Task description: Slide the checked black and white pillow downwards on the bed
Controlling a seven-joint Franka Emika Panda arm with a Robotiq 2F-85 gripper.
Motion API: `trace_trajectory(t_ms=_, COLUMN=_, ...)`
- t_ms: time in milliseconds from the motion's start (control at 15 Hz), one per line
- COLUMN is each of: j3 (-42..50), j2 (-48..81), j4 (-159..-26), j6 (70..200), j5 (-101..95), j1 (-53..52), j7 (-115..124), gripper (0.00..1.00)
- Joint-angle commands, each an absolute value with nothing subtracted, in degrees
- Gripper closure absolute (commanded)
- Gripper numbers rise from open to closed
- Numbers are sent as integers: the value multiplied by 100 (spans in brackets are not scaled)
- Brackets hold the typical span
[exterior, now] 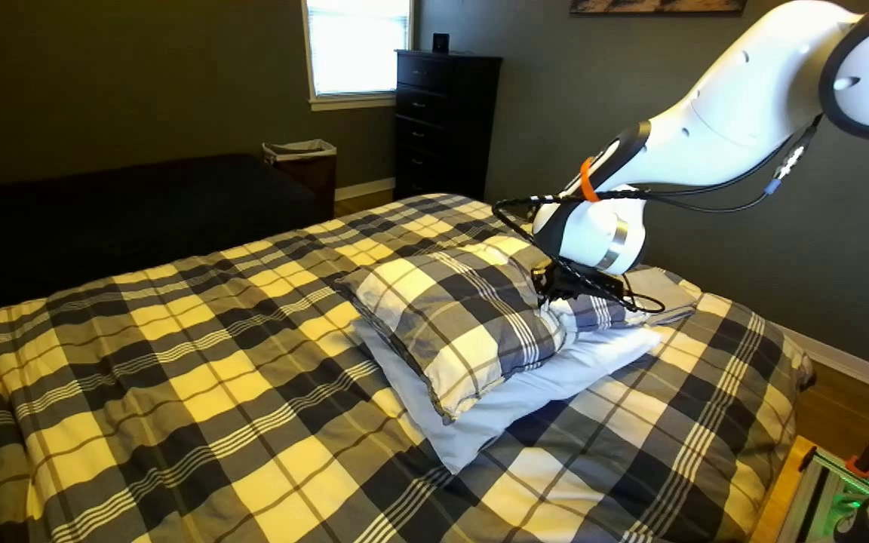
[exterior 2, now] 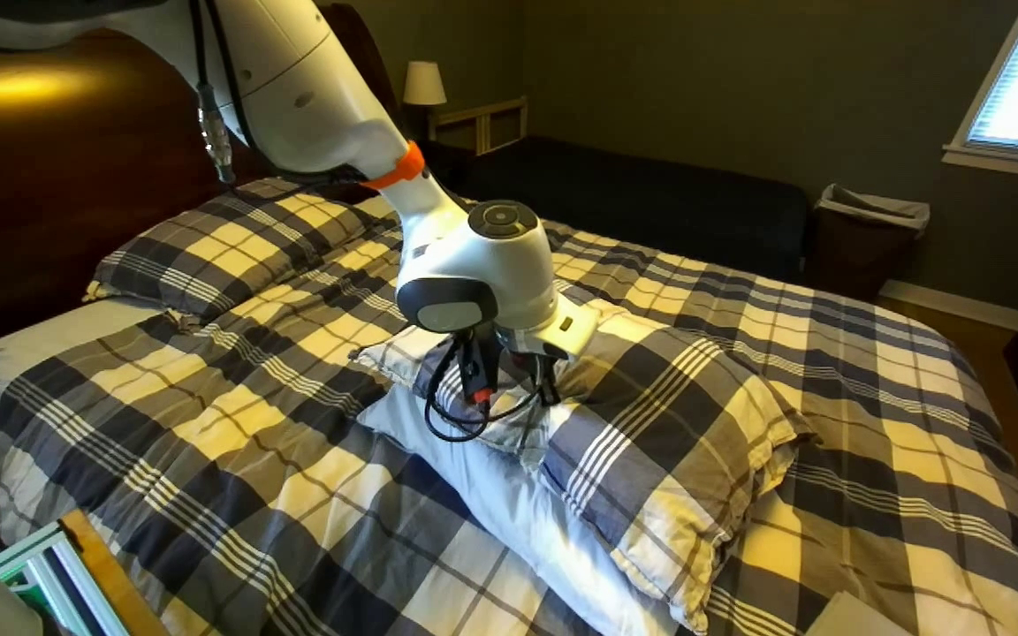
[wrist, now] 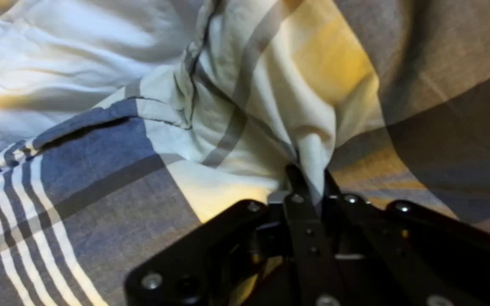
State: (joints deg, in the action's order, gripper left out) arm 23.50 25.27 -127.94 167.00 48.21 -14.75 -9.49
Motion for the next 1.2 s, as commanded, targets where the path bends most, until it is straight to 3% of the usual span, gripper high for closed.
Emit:
trace_trajectory(t_ms=0, j3=2415, j2=1928, j4=-13338, j6=16243, j5=4697, j1=-1323, j7=-1414, gripper=99)
trace_trajectory(t_ms=67, j3=2525, j2=1770, j4=-13491, j6=16138, j5=4555, j1=-1358, j7=-1479, gripper=99)
trace_trajectory(t_ms=133, j3=1916, j2=1476, j4=-13692, j6=16196, j5=3758, j1=-647, j7=-1090, gripper=99)
trace_trajectory(t_ms=533, j3=1735, j2=593, j4=-14266, j6=15323, j5=1585, j1=228, j7=-479, gripper=98)
trace_trajectory(t_ms=1133, j3=1472, j2=-775, j4=-14705, j6=13695, j5=664, j1=856, j7=-168, gripper=98)
